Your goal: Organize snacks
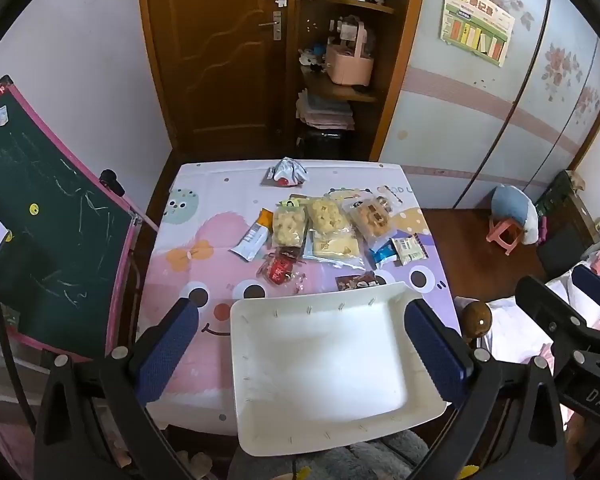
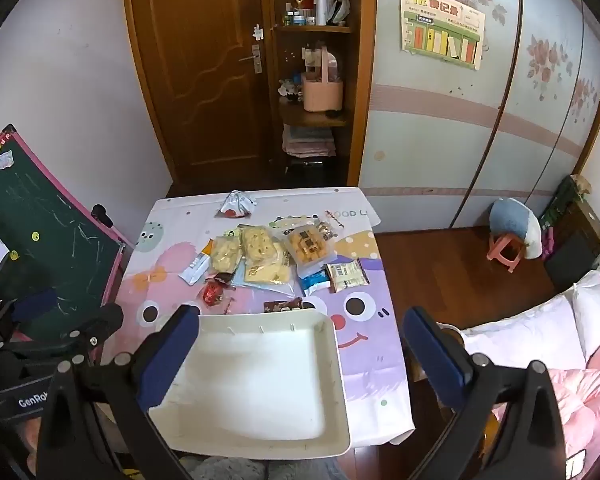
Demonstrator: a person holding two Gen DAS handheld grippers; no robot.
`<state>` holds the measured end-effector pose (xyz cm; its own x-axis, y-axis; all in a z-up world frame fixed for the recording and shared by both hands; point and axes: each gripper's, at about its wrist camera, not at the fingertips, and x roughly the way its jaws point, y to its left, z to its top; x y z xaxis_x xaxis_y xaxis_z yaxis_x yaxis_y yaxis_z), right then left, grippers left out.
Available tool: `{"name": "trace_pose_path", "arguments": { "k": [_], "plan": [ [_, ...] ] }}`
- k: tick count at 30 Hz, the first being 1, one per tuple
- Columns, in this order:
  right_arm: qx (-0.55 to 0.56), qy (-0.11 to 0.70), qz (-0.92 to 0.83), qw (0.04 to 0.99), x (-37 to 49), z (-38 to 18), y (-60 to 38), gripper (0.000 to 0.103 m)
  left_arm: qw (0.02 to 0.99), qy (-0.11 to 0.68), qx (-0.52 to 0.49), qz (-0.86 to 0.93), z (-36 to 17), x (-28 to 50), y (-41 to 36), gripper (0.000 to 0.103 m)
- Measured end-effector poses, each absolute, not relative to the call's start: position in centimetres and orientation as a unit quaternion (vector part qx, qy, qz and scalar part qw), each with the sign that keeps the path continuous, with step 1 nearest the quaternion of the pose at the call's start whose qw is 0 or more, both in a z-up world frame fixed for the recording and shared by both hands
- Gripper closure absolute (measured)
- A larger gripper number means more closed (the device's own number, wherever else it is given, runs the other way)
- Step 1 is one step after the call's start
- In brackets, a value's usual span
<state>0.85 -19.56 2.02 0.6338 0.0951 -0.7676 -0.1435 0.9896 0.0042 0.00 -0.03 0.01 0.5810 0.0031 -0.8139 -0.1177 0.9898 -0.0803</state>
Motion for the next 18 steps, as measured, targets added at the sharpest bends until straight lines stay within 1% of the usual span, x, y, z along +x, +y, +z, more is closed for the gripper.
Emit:
{"name": "trace_pose_path", "arguments": {
  "k": [4,5,13,18],
  "plan": [
    [-0.041,0.420,0.056,0.905,1.0,1.9,-19.4,0.000,0.887,0.457,-0.052,0.029,-0.1,-0.1,0.0,0.001],
    [-0.040,0.422,0.056,0.904,1.0,1.8,-19.4,0.000,0.882,0.468,-0.052,0.030,-0.5,0.4,-0.3,0.001],
    [-0.005,0.442,0.062,0.895,1.2,1.0,-19.6,0.000,0.879,0.475,-0.041,0.028,-0.8,0.8,-0.7,0.001],
    [-0.007,0.450,0.064,0.891,1.1,0.7,-18.8,0.000,0.879,0.475,-0.040,0.025,-0.8,0.8,-0.9,0.001]
  ]
}}
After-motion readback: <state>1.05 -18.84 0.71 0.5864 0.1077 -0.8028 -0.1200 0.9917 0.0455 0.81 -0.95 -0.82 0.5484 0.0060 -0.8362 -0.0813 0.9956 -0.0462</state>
